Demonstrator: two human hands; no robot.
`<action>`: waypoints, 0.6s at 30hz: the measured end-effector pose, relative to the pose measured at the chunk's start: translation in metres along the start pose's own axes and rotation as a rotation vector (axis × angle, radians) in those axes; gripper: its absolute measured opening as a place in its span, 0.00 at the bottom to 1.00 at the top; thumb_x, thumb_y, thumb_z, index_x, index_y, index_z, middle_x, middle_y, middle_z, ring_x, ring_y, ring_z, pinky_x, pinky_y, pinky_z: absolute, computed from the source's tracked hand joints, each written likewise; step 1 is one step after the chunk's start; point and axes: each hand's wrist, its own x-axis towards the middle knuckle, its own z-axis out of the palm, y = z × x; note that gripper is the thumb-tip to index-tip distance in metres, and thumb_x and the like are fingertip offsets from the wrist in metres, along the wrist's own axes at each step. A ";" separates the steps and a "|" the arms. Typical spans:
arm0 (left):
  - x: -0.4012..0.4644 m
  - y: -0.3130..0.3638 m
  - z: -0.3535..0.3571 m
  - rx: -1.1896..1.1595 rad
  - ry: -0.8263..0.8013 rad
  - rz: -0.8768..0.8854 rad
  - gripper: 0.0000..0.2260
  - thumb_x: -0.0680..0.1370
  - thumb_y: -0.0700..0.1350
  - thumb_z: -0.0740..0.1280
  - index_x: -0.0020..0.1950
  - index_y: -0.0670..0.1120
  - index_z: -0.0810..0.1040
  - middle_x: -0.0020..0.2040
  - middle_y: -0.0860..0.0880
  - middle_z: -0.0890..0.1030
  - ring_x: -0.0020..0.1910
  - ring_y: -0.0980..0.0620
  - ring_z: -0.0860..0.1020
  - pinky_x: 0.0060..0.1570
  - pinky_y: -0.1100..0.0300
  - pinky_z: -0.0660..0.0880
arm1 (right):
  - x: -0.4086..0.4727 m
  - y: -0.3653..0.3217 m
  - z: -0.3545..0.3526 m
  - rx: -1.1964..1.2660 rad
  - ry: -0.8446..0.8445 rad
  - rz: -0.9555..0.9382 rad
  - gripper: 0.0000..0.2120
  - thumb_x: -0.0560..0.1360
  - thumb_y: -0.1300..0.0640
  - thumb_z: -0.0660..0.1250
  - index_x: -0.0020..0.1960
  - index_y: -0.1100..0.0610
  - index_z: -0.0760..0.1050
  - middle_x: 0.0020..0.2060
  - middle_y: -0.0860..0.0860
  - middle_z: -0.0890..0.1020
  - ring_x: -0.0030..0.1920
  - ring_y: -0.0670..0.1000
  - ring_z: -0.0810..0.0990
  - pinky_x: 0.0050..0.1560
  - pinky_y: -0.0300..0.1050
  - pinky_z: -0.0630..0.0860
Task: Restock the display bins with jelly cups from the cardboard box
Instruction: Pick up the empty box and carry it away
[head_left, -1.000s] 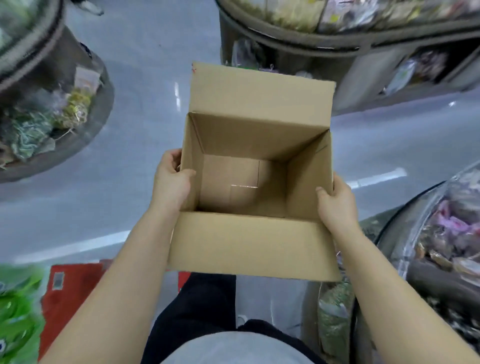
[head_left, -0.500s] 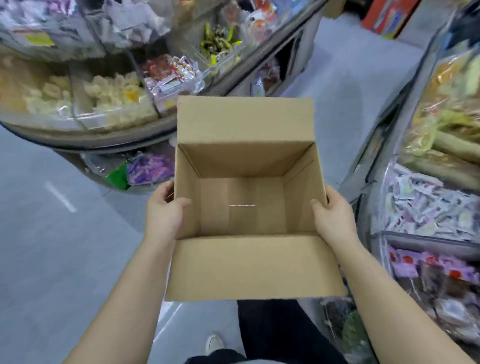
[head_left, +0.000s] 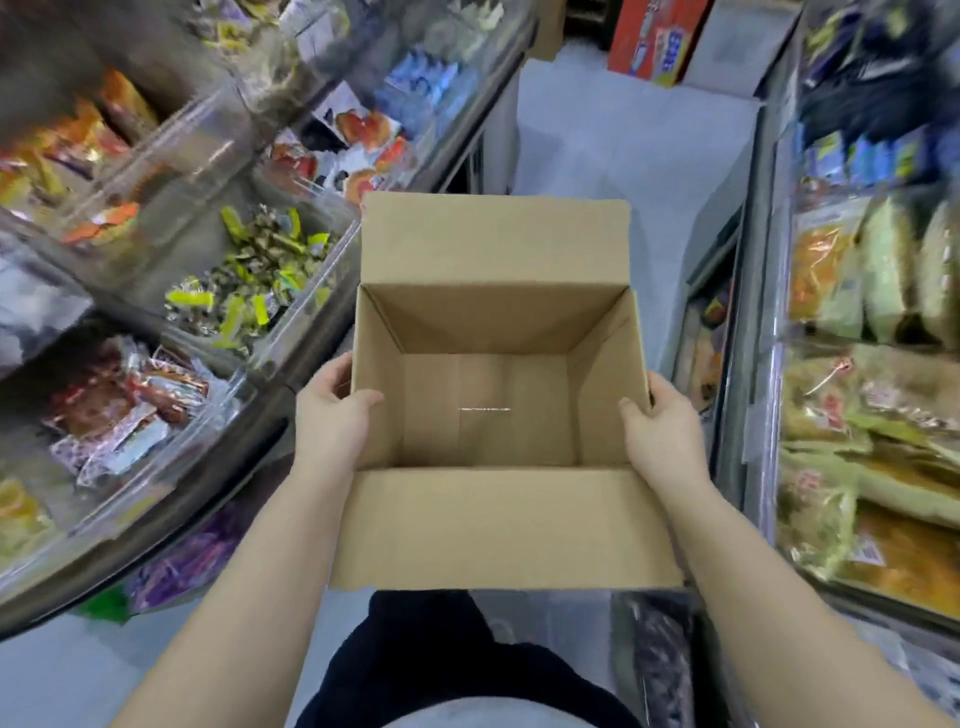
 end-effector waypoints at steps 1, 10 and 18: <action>0.026 0.006 0.015 0.011 -0.011 0.003 0.22 0.68 0.31 0.66 0.60 0.46 0.78 0.51 0.48 0.83 0.47 0.53 0.80 0.50 0.57 0.75 | 0.027 -0.007 0.003 -0.005 0.004 0.007 0.10 0.76 0.62 0.58 0.49 0.48 0.73 0.40 0.50 0.81 0.46 0.57 0.81 0.50 0.53 0.78; 0.267 0.101 0.173 0.018 -0.207 0.034 0.23 0.69 0.30 0.65 0.60 0.48 0.78 0.53 0.48 0.83 0.53 0.49 0.80 0.55 0.54 0.76 | 0.273 -0.082 0.008 -0.024 0.138 0.108 0.13 0.78 0.58 0.59 0.60 0.49 0.73 0.49 0.49 0.82 0.47 0.52 0.80 0.46 0.48 0.77; 0.432 0.198 0.343 0.089 -0.346 0.059 0.23 0.69 0.30 0.66 0.62 0.46 0.76 0.55 0.45 0.82 0.52 0.48 0.80 0.56 0.53 0.76 | 0.464 -0.140 -0.040 0.013 0.295 0.157 0.13 0.74 0.60 0.59 0.54 0.46 0.75 0.36 0.46 0.81 0.37 0.48 0.78 0.32 0.42 0.71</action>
